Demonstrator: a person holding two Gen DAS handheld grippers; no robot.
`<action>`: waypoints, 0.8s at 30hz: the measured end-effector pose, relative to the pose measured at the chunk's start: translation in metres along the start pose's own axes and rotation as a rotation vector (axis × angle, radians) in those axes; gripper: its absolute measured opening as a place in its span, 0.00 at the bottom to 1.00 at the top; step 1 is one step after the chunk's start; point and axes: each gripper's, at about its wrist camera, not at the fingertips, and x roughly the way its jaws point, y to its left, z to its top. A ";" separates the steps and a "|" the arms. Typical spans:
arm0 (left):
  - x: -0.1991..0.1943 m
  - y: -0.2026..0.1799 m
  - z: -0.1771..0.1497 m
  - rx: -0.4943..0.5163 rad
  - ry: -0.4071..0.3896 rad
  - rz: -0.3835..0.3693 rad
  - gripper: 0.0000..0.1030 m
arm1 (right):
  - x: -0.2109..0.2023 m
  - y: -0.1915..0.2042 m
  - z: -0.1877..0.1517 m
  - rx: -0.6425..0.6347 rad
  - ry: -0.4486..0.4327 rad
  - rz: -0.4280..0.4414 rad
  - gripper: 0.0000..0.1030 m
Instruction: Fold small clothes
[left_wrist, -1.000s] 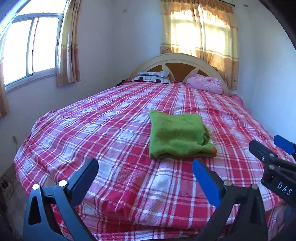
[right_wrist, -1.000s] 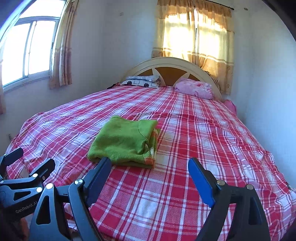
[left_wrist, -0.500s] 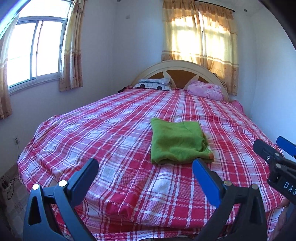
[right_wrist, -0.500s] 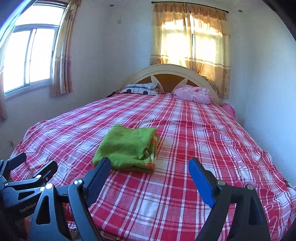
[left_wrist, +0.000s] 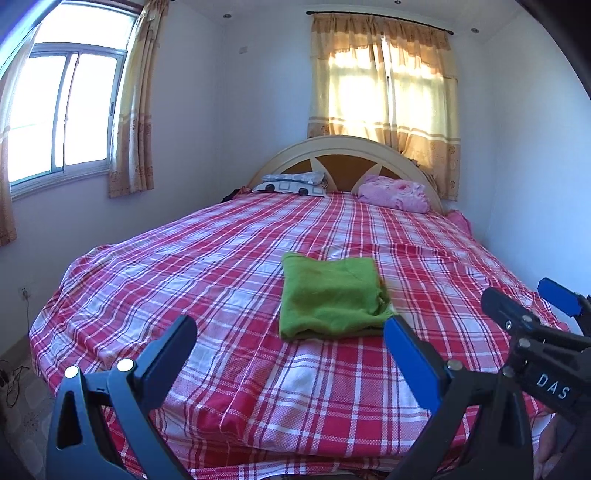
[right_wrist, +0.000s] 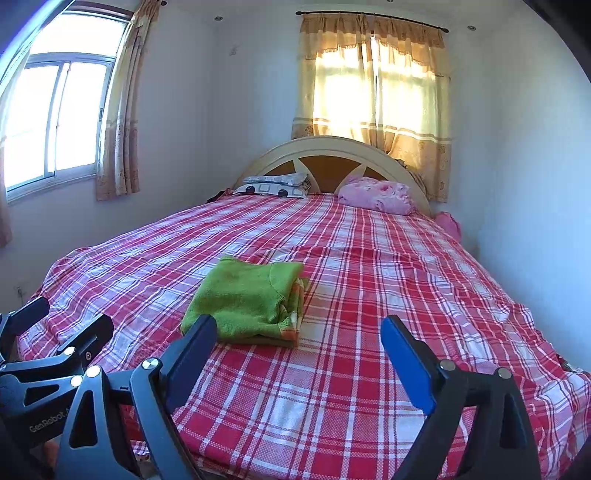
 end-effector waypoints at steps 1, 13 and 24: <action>-0.001 -0.002 0.000 0.005 -0.002 0.002 1.00 | -0.001 -0.001 0.000 0.003 -0.001 0.001 0.90; -0.011 -0.009 0.003 0.011 -0.027 -0.008 1.00 | -0.012 -0.007 0.003 0.025 -0.029 0.002 0.90; -0.008 -0.005 0.004 -0.003 -0.022 0.018 1.00 | -0.015 -0.006 0.005 0.009 -0.045 -0.026 0.90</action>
